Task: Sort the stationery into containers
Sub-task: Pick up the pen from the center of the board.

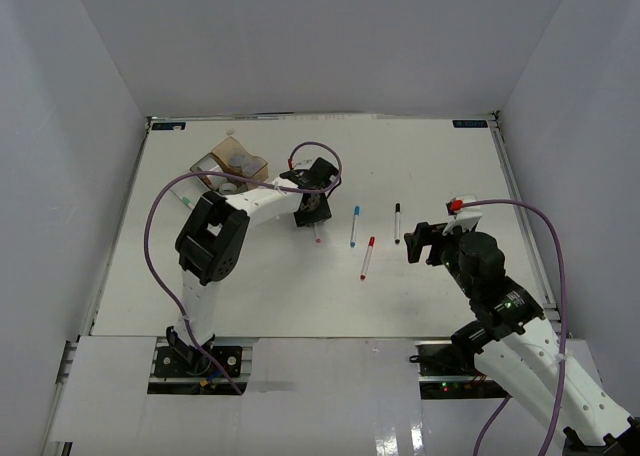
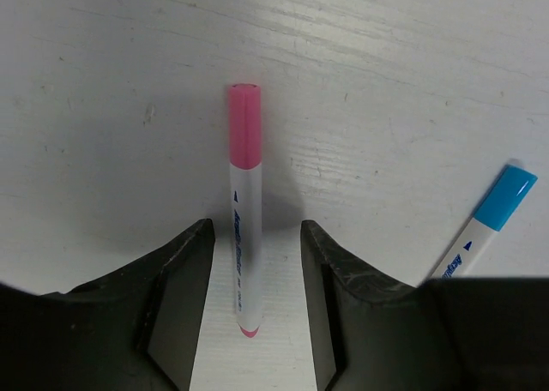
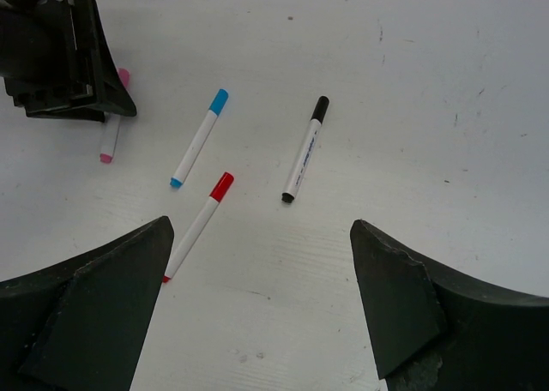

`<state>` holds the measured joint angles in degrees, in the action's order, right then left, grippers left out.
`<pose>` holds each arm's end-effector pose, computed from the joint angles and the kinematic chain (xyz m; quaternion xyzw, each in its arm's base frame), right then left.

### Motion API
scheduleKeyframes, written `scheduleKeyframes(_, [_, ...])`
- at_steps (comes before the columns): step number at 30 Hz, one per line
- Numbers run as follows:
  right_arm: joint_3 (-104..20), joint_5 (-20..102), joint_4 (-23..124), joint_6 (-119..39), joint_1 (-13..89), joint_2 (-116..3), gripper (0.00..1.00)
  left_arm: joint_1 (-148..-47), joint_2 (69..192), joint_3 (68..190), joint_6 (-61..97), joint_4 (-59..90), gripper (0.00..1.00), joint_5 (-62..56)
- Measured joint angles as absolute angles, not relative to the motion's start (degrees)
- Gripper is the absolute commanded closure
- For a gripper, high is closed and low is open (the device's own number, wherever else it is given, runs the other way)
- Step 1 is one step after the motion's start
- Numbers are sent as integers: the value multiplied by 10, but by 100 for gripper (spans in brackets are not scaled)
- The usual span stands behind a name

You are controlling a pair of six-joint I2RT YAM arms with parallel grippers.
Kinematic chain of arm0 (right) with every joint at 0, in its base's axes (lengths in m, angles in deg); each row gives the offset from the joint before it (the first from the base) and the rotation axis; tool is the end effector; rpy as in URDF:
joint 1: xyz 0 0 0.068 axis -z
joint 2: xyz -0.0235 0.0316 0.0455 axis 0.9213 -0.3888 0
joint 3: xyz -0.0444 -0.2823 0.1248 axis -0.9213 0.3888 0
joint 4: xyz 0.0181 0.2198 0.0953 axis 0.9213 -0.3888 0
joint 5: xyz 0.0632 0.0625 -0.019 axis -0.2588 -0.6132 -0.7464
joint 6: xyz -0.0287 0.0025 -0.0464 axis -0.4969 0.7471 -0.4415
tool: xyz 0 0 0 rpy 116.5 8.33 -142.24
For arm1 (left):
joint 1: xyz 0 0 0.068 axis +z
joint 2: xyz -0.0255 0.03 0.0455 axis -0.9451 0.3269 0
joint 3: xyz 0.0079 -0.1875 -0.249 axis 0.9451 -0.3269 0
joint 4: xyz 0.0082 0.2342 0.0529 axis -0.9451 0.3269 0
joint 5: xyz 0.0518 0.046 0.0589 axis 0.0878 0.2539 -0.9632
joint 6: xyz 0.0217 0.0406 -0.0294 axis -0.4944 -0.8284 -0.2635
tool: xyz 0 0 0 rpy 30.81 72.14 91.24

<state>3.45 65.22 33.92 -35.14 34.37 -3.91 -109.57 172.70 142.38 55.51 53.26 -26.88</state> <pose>0.0705 0.0327 0.2960 -0.0553 0.7888 0.1209 0.6001 0.3362 -0.2563 0.2139 -0.1157 0.9660 -0.0357 0.2283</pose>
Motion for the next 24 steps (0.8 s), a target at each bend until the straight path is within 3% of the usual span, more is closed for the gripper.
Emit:
scheduleKeyframes(4, [34,652,339,-351,344,-39,10,-1096,1729,1424,557,535,53,-273])
scheduleKeyframes(14, [35,652,339,-350,344,-39,10,-1101,1734,1427,556,541,95,-295])
scheduleKeyframes(24, [35,652,339,-350,344,-39,10,-1083,1683,1386,542,589,97,-304])
